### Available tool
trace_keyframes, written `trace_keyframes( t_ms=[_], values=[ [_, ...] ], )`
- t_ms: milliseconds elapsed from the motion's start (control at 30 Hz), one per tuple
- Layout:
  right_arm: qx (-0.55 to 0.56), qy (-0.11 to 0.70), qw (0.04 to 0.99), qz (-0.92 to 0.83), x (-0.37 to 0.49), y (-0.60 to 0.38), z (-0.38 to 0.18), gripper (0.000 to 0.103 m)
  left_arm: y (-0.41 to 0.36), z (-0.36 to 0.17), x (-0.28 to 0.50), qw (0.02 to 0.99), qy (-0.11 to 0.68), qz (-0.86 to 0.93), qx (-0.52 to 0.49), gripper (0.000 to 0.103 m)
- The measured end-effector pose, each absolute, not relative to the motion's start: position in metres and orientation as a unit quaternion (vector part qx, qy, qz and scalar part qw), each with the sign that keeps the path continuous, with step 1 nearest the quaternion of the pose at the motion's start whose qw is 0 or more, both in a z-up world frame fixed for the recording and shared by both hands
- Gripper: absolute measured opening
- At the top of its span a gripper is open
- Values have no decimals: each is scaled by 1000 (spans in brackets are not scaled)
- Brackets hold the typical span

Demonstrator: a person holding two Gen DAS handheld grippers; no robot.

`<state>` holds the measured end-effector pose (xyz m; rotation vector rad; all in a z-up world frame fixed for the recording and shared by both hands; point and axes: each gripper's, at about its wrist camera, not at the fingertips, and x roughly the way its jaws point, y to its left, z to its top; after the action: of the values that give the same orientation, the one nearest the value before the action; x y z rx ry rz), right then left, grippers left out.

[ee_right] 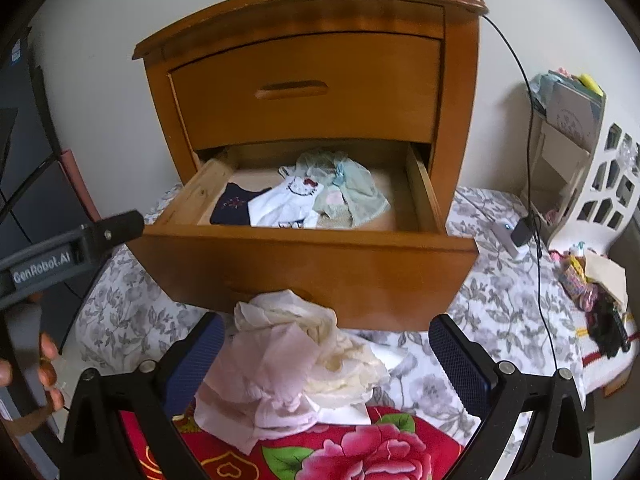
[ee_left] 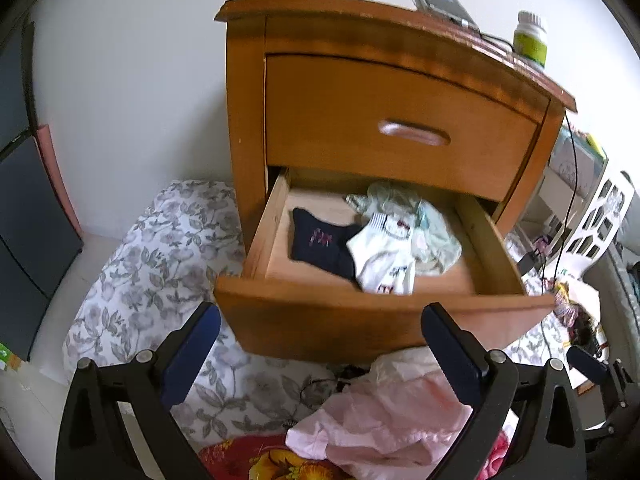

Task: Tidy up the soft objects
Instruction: 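Move the right gripper into the drawer above the white Hello Kitty sock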

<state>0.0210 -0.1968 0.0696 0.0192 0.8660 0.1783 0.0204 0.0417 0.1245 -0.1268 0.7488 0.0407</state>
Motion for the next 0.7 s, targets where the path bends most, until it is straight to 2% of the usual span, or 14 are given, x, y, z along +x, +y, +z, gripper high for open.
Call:
trace_keyframes(
  t_ms=[233, 700],
  values=[
    [14, 417, 903, 104, 51, -200, 90, 103, 51, 125, 20, 940, 333, 38, -61, 100],
    [-10, 446, 887, 120, 137, -205, 133, 103, 51, 114, 41, 945, 322, 13, -58, 100]
  ],
)
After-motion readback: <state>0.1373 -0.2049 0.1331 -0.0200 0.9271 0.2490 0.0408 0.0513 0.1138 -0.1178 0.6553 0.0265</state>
